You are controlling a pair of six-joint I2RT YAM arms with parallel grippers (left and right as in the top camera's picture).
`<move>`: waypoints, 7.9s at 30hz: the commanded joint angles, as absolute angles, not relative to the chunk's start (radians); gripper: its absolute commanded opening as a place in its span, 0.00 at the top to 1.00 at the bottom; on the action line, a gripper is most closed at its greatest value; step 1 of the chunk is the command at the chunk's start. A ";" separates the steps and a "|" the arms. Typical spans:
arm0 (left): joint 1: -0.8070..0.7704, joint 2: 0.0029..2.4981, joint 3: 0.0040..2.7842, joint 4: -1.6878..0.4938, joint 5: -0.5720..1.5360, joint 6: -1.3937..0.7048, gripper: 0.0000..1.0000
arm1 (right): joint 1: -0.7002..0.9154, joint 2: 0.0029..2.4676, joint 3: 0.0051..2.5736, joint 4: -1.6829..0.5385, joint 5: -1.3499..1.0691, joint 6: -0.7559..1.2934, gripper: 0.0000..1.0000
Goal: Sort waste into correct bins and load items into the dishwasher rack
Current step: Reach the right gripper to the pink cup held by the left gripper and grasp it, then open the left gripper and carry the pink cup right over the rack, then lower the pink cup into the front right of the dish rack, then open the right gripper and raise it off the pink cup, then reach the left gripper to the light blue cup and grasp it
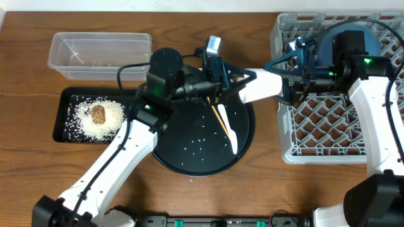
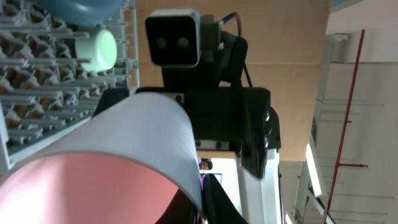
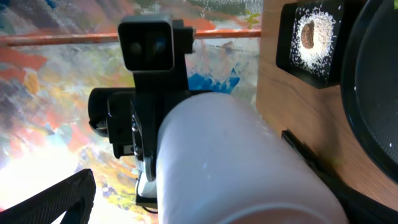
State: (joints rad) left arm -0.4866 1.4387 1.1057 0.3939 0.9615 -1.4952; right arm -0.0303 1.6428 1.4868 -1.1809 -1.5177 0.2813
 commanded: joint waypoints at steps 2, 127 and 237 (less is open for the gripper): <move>-0.491 1.459 1.111 0.440 0.952 -1.515 0.94 | -0.025 1.641 1.483 -1.180 -1.557 0.294 0.04; -0.021 1.459 1.111 -0.812 0.739 -0.550 0.21 | -0.530 1.640 1.632 -0.932 -0.356 0.308 0.46; -0.268 1.961 1.111 0.167 0.877 -0.244 0.20 | -0.041 1.556 1.247 -1.090 -0.734 -0.117 0.01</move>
State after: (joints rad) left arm -0.2661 1.9617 1.1038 0.1650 0.8757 -0.2607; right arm -0.0547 1.5513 1.2598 -1.0946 -0.7113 -0.1139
